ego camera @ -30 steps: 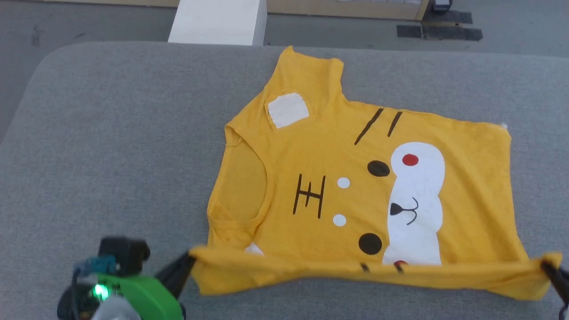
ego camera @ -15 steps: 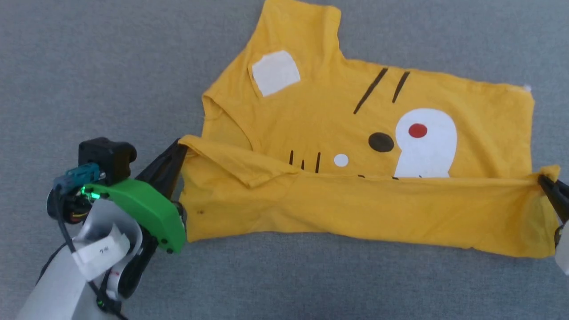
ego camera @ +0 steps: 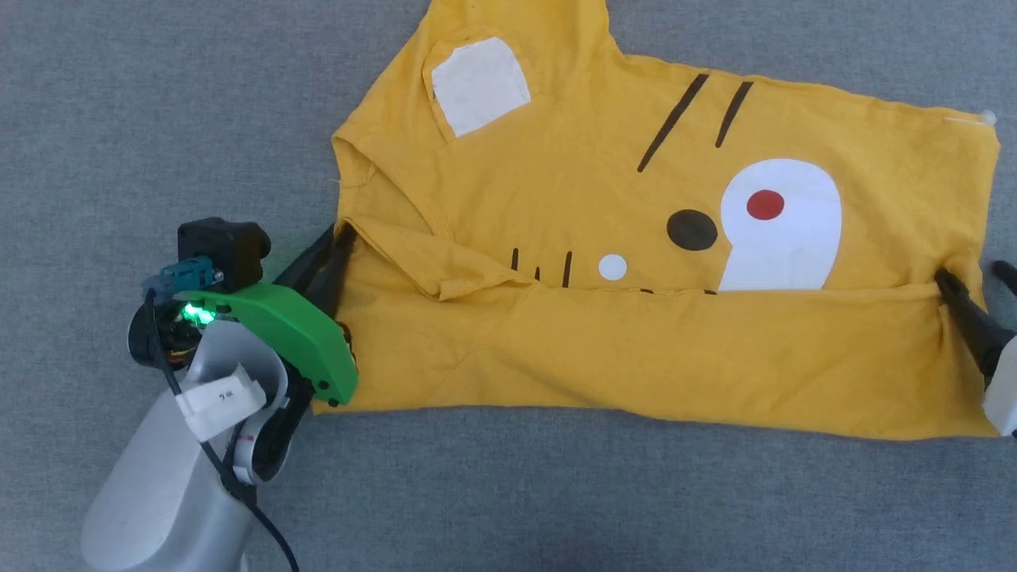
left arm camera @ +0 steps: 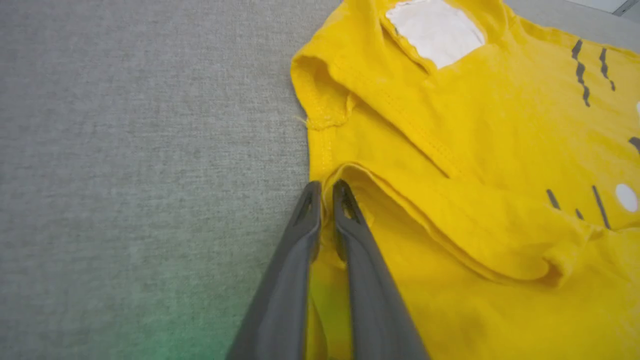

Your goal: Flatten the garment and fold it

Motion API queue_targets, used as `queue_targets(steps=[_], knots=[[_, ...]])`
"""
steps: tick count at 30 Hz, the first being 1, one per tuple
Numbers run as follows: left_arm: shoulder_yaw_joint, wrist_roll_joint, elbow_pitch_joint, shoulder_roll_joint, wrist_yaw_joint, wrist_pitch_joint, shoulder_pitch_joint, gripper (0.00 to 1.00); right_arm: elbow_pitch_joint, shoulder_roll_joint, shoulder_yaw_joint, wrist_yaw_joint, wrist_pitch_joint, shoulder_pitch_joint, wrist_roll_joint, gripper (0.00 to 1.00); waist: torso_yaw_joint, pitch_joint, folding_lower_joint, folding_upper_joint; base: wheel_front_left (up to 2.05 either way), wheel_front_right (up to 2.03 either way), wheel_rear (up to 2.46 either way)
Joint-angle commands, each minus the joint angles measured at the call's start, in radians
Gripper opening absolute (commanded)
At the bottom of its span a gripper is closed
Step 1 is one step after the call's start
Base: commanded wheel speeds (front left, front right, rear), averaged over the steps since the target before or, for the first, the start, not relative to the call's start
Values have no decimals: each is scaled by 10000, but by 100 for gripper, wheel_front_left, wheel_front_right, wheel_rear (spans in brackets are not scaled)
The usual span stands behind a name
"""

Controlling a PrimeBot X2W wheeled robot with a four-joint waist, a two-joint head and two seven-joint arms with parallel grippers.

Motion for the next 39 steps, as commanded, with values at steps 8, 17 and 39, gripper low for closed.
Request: queue_targets(steps=[8, 17, 39], knots=[[578, -334, 70, -114, 283, -829, 670, 100, -96, 173, -198, -11, -66, 548, 232, 100, 6, -1409, 0, -1, 0, 0, 0], [1228, 388, -1366, -245, 1200, -3076, 2466, 100, -1422, 1514, -1775, -11, -1411, 1812, -947, 100, 117, -2562, 0, -1, 0, 0, 0], [917, 1982, -1994, -995, 2014, -3757, 4764, 100, -2117, 4780, -2869, -11, -4852, 3762, -3045, 100, 242, -3074, 0, -1, 0, 0, 0]])
